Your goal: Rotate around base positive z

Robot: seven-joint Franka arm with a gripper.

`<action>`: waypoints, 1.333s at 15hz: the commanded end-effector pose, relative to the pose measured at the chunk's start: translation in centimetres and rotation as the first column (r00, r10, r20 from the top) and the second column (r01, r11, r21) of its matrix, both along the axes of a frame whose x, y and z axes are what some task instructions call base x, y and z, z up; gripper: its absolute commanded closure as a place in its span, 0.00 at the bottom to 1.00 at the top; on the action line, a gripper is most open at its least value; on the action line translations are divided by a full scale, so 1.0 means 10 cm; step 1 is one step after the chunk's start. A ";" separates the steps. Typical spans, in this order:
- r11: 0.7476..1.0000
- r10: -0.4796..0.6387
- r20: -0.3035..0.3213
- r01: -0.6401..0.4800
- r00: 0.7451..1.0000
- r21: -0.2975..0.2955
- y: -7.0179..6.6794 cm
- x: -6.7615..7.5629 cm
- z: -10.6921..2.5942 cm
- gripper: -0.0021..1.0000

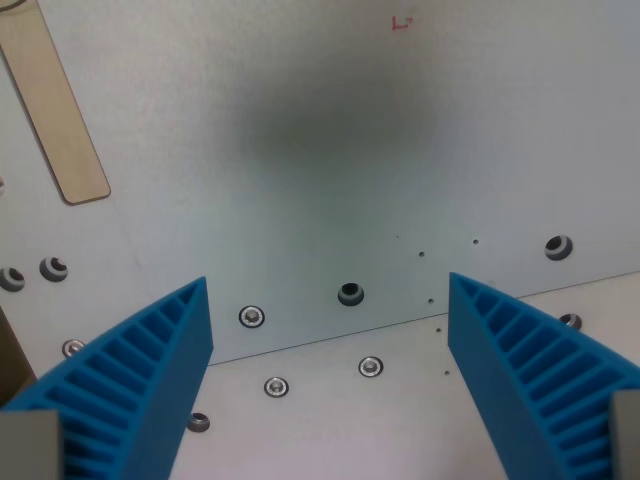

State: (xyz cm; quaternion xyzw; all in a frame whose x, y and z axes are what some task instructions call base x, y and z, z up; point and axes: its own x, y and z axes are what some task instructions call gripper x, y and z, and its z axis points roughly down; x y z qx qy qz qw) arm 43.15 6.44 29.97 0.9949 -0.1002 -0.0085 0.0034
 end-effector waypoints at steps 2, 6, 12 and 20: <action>1.000 0.026 0.007 -0.026 1.000 0.000 0.00 0.00 0.03 0.00; 0.997 0.080 0.007 -0.080 0.997 0.000 0.00 0.00 0.03 0.00; 0.987 0.159 0.007 -0.159 0.987 -0.001 0.00 0.00 0.03 0.00; 0.965 0.263 0.006 -0.263 0.965 -0.002 0.00 0.00 0.03 0.00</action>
